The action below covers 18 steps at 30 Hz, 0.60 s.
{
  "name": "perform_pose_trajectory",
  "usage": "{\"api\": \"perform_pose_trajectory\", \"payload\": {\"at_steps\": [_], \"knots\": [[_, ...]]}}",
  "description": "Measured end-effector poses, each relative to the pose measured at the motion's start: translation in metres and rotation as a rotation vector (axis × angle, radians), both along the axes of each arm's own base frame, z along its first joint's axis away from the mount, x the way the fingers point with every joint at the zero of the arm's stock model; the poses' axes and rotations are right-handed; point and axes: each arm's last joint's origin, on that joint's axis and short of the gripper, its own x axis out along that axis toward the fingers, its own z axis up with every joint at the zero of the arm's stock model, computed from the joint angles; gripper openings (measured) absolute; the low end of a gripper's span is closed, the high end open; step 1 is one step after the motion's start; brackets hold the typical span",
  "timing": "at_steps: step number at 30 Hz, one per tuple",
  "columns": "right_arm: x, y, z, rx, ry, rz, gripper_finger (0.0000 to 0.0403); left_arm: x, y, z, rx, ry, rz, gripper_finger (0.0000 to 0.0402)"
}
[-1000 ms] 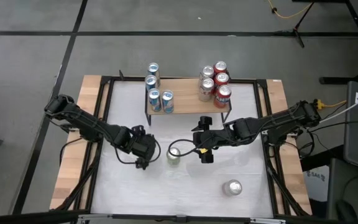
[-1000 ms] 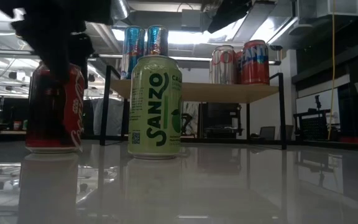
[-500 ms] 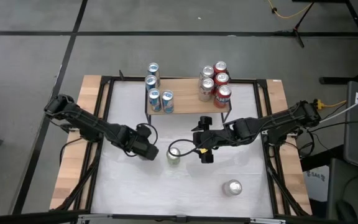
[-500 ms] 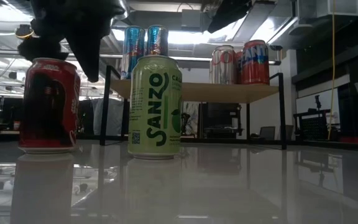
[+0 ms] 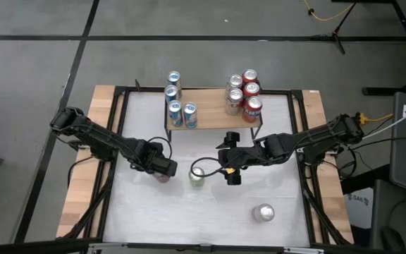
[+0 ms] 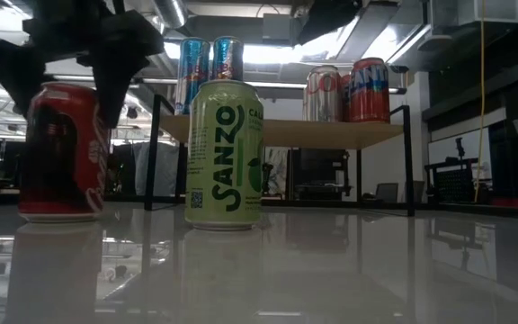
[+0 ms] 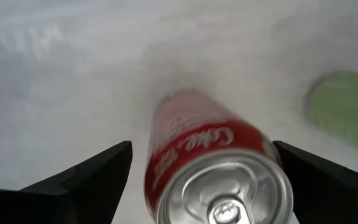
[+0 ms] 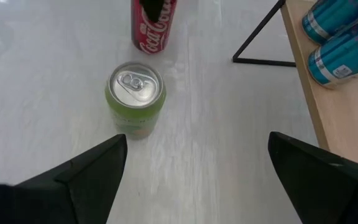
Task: Sort soda cans
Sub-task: Put the red-white soda can on the shelf aligned with the red-silver soda cans
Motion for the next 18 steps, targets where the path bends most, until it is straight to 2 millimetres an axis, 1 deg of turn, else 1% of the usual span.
{"api": "perform_pose_trajectory", "payload": {"at_steps": [6,14,18], "knots": [[0.0006,0.0003,0.0006,-0.013,-0.007,0.015,0.0381,0.0015,-0.0028,0.0002,-0.077,0.000,0.001,0.0371],[0.0005,0.0002,0.0004,-0.014,-0.006,0.015,0.0381,0.0021,-0.0036,0.0003,-0.066,-0.010,-0.035,0.0371],[0.0004,0.0002,0.0004,-0.014,-0.004,0.016,0.0381,0.0016,-0.0049,0.0003,-0.073,-0.009,-0.017,0.0371]]}}
